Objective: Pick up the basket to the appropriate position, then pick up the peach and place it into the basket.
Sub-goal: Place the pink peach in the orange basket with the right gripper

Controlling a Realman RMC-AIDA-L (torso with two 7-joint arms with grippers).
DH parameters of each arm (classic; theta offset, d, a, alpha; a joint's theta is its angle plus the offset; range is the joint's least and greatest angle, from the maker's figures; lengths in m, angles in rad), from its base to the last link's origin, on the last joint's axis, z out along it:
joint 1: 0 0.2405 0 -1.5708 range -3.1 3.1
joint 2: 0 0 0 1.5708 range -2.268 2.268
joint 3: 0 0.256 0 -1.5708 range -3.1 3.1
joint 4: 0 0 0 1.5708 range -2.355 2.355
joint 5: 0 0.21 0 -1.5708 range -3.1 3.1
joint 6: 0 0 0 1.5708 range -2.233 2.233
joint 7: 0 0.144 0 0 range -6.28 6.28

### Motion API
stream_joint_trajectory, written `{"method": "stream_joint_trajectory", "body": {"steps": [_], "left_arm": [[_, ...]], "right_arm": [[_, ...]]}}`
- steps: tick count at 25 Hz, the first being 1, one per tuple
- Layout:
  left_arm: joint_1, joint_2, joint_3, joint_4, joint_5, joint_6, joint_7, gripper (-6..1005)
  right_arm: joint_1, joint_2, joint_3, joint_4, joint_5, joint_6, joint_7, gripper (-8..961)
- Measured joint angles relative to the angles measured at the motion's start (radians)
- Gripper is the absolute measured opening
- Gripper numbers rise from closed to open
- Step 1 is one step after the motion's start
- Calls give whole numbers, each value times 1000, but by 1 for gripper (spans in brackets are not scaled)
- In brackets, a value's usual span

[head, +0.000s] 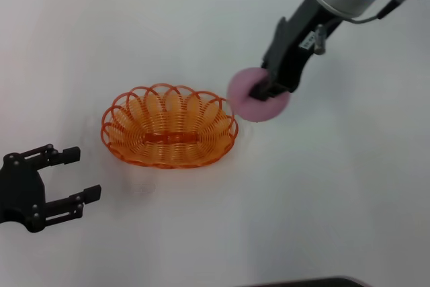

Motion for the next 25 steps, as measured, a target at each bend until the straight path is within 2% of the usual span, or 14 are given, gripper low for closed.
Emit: {"method": "stream_joint_trajectory", "body": {"steps": [8, 15, 23, 25], "left_arm": [[4, 0, 0, -1, 0, 3, 1, 746], [3, 0, 1, -4, 0, 12, 2, 745], [5, -2, -1, -7, 0, 12, 2, 746], [5, -2, -1, -7, 0, 12, 2, 747]], "right_arm": [[1, 3, -65, -3, 141, 107, -4, 190], [-13, 5, -178, 36, 177, 211, -2, 198], [-35, 3, -238, 67, 226, 290, -18, 206], [-39, 1, -240, 75, 249, 301, -21, 278]]}}
